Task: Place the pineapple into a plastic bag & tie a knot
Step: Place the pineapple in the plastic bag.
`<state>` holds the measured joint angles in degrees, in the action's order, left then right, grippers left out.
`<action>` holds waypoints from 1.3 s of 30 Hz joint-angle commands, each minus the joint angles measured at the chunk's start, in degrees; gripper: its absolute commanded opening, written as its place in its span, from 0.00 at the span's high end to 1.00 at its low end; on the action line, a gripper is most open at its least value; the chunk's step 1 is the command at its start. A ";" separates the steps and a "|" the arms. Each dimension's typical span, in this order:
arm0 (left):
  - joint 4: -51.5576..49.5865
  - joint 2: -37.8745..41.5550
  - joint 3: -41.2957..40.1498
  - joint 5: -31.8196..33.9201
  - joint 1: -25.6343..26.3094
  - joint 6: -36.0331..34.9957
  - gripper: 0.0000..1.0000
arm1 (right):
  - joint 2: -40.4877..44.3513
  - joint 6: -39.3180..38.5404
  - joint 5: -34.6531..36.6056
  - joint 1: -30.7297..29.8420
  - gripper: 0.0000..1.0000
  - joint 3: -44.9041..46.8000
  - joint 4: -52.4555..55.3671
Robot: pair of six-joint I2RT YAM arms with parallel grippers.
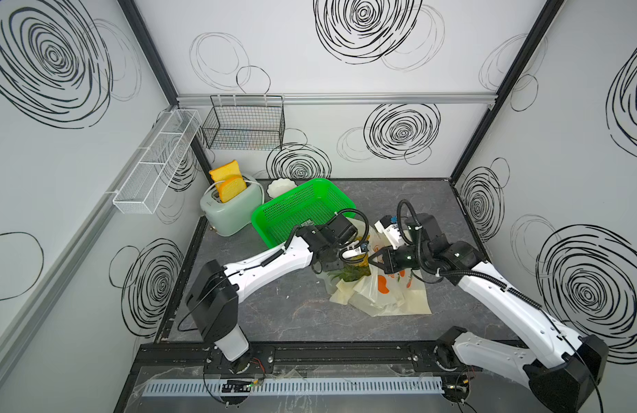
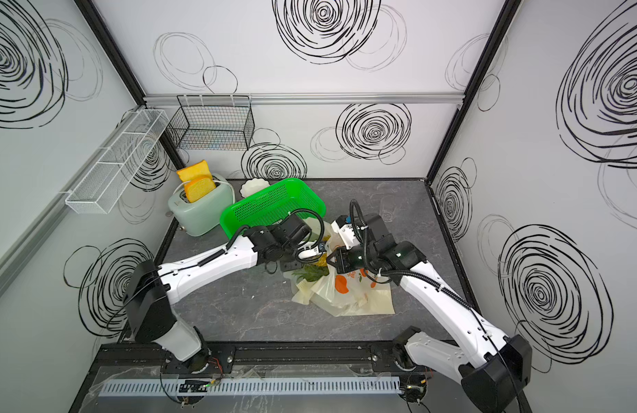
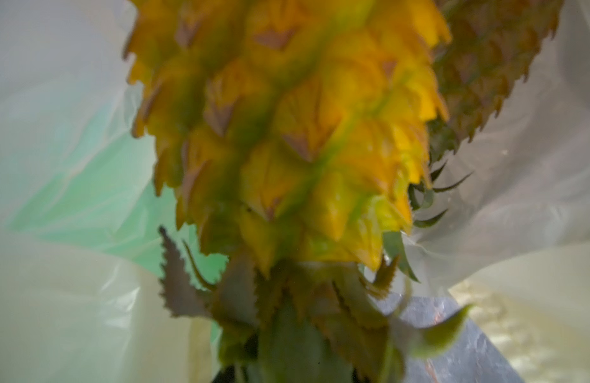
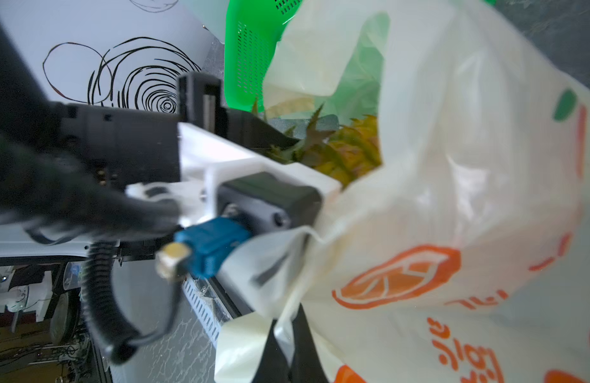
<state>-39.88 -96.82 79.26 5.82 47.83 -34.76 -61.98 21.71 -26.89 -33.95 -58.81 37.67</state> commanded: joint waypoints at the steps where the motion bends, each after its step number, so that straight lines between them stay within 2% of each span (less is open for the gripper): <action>1: 7.41 -2.20 3.01 -6.18 0.01 -1.33 1.00 | -0.45 0.57 1.23 -0.47 1.00 -2.26 -0.44; 7: 15.02 -6.37 3.26 -8.70 -0.60 2.43 0.98 | -0.52 0.46 1.21 -0.56 1.00 -1.38 -0.69; 8: 17.10 -6.29 2.52 -9.91 -0.90 3.75 0.90 | -0.43 0.48 1.38 -0.50 1.00 -1.23 -0.67; 11: 22.92 -5.21 -0.13 -15.18 -1.97 7.10 0.78 | 0.00 0.26 2.51 -0.50 1.00 -0.40 -0.73; 14: 28.23 -4.44 -3.71 -19.50 -2.45 8.64 0.54 | 0.51 0.32 3.64 -0.41 1.00 0.84 -1.08; 17: 30.79 -4.52 -5.96 -21.67 -2.80 9.06 0.37 | 1.02 0.53 4.42 -0.34 1.00 2.57 -1.70; 24: 36.27 -0.62 -12.65 -24.40 -4.81 9.37 0.21 | 2.14 1.05 5.21 -0.23 1.00 4.70 -2.10; 27: 36.44 3.71 -16.46 -27.61 -5.57 6.35 0.11 | 2.33 1.05 5.51 -0.06 1.00 5.10 -2.08; 28: 36.25 5.65 -18.18 -29.42 -5.70 4.43 0.05 | 2.36 1.05 5.48 0.02 1.00 5.19 -2.12; 30: 36.41 10.35 -22.21 -33.28 -5.94 1.20 0.02 | 2.39 1.05 5.49 0.12 1.00 5.41 -2.25; 32: 37.05 15.80 -26.43 -40.30 -7.03 -1.09 0.02 | 2.37 1.05 5.40 0.20 1.00 5.80 -2.51; 35: 40.04 23.50 -32.03 -47.30 -8.65 -1.03 0.03 | 2.21 1.14 5.04 0.16 1.00 5.95 -2.70; 37: 40.86 26.70 -33.73 -45.85 -9.22 0.33 0.04 | 2.14 1.14 5.07 0.18 1.00 5.84 -2.63; 39: 42.69 28.05 -34.56 -41.49 -10.24 3.91 0.06 | 2.21 1.14 5.09 0.22 1.00 5.73 -2.67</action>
<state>-2.44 -70.02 46.22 -34.81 38.94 -32.45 -60.47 22.74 -22.02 -33.93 -53.45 35.57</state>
